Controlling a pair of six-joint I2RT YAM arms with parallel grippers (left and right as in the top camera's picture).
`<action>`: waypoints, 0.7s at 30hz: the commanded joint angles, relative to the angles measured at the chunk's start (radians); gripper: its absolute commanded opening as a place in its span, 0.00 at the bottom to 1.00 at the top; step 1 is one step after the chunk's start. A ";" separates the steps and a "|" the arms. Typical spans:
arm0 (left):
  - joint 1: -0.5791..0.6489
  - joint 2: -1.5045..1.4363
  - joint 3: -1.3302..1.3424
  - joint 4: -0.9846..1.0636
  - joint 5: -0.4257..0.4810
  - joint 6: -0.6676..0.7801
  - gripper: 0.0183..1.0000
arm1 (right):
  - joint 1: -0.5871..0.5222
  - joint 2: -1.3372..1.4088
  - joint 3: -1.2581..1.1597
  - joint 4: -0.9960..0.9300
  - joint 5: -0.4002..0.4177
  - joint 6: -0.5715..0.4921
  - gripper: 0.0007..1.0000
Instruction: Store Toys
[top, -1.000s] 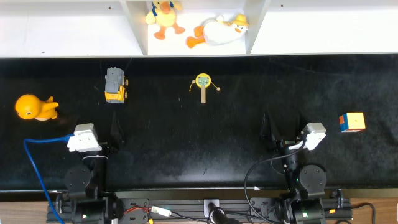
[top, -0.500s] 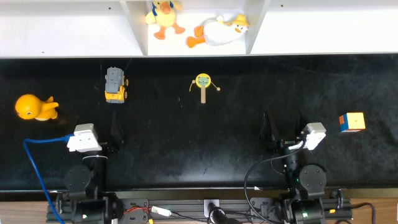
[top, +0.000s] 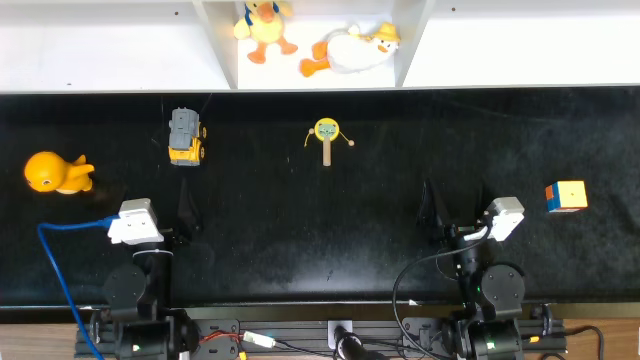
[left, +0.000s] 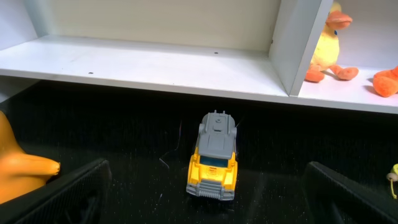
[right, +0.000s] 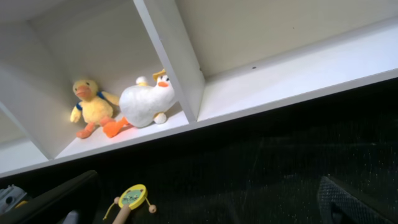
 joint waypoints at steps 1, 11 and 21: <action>-0.004 -0.012 -0.002 -0.003 -0.002 0.019 1.00 | 0.005 -0.009 -0.013 0.005 0.004 0.004 1.00; -0.003 -0.006 0.114 -0.068 -0.005 0.018 1.00 | 0.005 -0.009 -0.014 0.005 0.004 0.004 0.99; -0.003 0.276 0.655 -0.459 -0.204 0.012 1.00 | 0.005 -0.009 -0.014 0.005 0.004 0.004 1.00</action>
